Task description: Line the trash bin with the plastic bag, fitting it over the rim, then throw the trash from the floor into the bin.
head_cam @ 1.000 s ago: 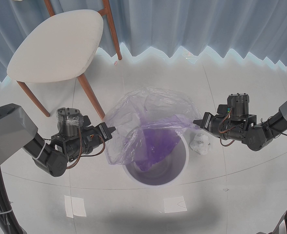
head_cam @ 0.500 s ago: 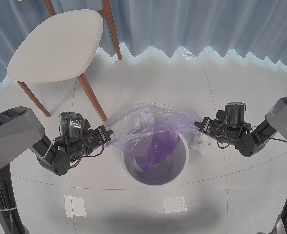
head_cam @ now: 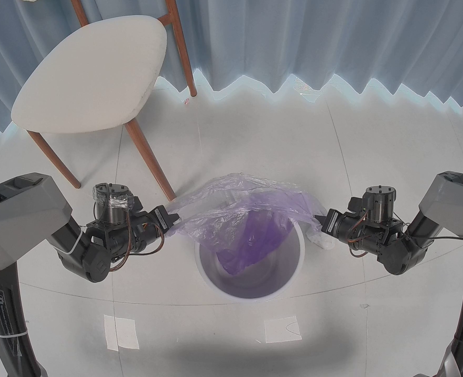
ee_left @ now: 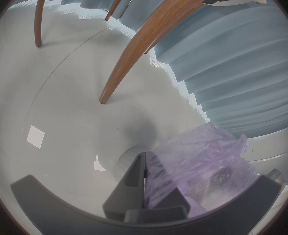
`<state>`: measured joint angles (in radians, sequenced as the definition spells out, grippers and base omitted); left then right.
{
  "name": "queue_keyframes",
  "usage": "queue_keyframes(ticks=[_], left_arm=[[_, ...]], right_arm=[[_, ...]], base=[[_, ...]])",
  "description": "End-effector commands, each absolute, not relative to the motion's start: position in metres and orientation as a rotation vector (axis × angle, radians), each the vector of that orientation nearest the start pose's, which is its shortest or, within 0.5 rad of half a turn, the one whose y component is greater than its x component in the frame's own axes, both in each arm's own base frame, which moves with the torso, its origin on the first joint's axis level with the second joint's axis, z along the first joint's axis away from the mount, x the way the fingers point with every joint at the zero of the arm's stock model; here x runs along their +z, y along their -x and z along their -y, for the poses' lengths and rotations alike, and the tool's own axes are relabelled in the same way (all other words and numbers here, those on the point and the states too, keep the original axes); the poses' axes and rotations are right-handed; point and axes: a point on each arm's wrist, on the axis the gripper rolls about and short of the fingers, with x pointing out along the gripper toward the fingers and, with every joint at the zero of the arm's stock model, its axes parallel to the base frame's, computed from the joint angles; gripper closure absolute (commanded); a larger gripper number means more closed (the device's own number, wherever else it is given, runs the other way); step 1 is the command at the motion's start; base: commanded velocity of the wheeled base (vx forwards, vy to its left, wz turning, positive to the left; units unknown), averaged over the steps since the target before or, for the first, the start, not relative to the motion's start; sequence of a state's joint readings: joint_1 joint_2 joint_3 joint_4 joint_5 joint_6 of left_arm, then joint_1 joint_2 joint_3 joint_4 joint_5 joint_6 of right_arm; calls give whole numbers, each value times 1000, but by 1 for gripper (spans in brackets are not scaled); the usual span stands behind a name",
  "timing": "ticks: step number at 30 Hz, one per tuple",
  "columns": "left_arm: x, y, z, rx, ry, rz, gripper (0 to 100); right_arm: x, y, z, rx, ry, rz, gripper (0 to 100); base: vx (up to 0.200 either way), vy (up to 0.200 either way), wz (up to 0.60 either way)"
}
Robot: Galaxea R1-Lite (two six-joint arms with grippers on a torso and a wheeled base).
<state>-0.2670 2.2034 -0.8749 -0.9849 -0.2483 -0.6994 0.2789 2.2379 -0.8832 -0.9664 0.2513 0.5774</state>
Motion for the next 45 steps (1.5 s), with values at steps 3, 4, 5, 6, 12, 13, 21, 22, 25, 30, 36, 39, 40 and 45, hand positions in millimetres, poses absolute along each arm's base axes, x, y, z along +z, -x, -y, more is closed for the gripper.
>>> queue_keyframes(ticks=[3,4,5,6,12,13,21,22,25,30,36,39,40,45], left_arm=[[34,-383,107,-343,674,-544,100],[31,-384,107,-342,674,-546,100],[30,-385,107,-342,674,-546,100],[30,-385,106,-342,676,-546,100],[34,-392,107,-346,735,-529,100],[35,-393,107,-343,756,-530,100],[33,-392,108,-332,790,-553,100],[33,-392,108,-331,788,-556,100],[32,-392,107,-327,788,-559,100],[22,-388,106,-316,784,-583,100],[53,-366,104,-361,782,-518,100],[55,-364,105,-367,761,-514,100],[51,-364,105,-364,744,-520,100],[48,-365,102,-354,735,-519,100]], right_arm=[[27,-373,-112,381,-553,-564,100],[27,-377,-112,381,-555,-554,100],[27,-377,-113,381,-557,-553,100],[31,-383,-113,384,-563,-534,100],[39,-411,-120,356,-562,-471,100],[39,-415,-120,331,-558,-472,100],[21,-416,-118,241,-575,-545,100],[19,-415,-118,237,-580,-552,100],[17,-413,-118,235,-582,-560,100],[19,-399,-116,239,-585,-561,100],[41,-378,-114,281,-610,-472,100],[43,-375,-113,285,-612,-471,0],[43,-375,-113,286,-614,-463,0],[68,-350,-109,316,-705,-445,0]], base=[[0,0,0],[0,0,0],[0,0,0],[0,0,0],[0,0,0],[0,0,0],[0,0,0],[0,0,0],[0,0,0],[0,0,0],[0,0,0],[0,0,0],[0,0,0],[0,0,0]])
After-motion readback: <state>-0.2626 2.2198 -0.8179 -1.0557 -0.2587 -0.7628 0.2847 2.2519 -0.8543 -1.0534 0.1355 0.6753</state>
